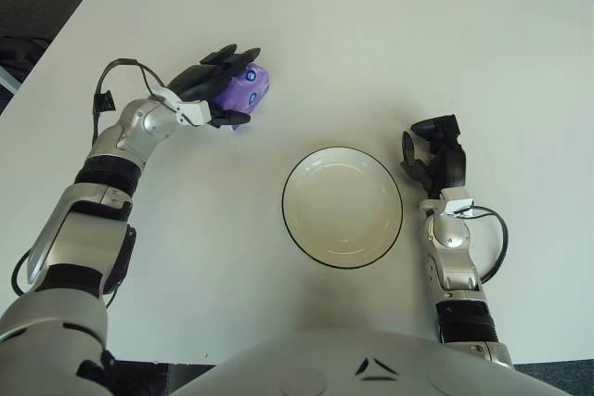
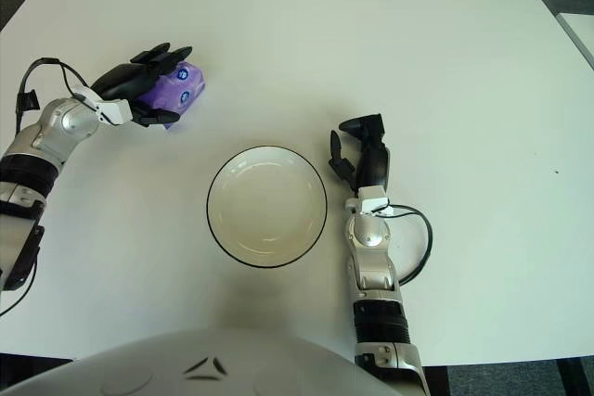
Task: Put the tissue paper into the plate.
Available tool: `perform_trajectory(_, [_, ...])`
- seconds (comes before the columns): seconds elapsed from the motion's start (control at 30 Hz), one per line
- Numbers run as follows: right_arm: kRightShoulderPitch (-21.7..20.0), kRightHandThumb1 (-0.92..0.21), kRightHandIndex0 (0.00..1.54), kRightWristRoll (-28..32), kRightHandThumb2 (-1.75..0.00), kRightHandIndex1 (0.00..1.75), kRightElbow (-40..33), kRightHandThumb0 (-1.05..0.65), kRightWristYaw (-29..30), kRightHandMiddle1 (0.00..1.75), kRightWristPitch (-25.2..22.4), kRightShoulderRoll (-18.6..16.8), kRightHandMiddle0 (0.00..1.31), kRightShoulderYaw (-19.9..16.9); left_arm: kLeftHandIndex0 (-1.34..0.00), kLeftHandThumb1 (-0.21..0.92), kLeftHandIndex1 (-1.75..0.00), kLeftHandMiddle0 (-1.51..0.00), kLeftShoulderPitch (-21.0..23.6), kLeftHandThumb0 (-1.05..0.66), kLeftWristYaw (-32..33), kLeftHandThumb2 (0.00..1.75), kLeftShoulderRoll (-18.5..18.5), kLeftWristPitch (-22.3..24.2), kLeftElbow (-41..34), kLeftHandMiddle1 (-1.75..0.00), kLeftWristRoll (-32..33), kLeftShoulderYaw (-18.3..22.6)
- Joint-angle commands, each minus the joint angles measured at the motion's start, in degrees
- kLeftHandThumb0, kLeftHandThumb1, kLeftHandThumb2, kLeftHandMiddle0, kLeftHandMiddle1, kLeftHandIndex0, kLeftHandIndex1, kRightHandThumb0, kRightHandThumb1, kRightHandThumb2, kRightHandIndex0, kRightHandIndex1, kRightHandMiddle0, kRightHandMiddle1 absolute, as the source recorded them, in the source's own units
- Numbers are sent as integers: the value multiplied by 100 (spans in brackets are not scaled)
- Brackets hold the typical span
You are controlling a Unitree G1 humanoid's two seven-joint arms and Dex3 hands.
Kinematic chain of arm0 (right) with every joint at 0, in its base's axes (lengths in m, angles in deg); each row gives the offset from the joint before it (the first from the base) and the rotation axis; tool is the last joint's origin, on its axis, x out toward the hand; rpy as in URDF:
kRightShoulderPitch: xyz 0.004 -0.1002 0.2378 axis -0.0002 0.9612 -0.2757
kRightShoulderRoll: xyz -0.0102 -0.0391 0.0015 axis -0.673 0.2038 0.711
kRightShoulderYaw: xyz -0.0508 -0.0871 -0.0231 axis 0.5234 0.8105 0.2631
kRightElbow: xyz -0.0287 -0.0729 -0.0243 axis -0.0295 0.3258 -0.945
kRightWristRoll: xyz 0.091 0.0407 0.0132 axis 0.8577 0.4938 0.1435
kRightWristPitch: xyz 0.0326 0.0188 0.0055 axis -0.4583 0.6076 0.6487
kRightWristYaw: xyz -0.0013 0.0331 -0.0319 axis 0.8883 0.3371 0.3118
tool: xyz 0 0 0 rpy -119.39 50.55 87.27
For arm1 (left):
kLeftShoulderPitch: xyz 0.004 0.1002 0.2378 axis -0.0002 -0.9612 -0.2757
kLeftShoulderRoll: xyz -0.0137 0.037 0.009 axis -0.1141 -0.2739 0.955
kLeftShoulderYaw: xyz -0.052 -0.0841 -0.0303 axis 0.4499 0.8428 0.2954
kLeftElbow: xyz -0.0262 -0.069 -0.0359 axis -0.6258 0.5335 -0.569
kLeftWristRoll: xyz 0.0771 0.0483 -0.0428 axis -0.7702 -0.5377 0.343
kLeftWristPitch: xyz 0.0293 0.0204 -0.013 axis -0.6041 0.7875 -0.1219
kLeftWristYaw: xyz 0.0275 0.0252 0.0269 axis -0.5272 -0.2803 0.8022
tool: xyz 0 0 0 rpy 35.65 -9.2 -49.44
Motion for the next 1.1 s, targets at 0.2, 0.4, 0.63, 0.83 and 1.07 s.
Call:
perform_trajectory(0.2, [418,-80,55,52,-70,119,352,-36,-27,175,-242,-35,26,-17,0,53,0,0,24,-101,-209,61,196,-50,280,0,-184,-377])
perform_trajectory(0.4, [428,-80,55,35,-70,118,314,-36,1,175,-328,-53,26,-25,0,54,0,0,135,-102,-238,62,280,56,375,0,-385,-641])
perform_trajectory(0.63, [439,-80,54,4,-70,116,272,-36,33,175,-411,-62,26,-32,0,53,0,0,217,-100,-295,61,294,154,278,0,-655,-956])
perform_trajectory(0.83, [451,-82,54,66,-68,115,291,-36,11,175,-321,-73,25,-43,0,49,0,0,179,-94,-375,66,270,237,102,0,-753,-1106])
perform_trajectory(1.07, [460,-80,55,67,-70,117,306,-36,26,175,-271,-81,26,-56,-1,46,-1,0,104,-91,-547,71,235,419,-177,0,-783,-1210])
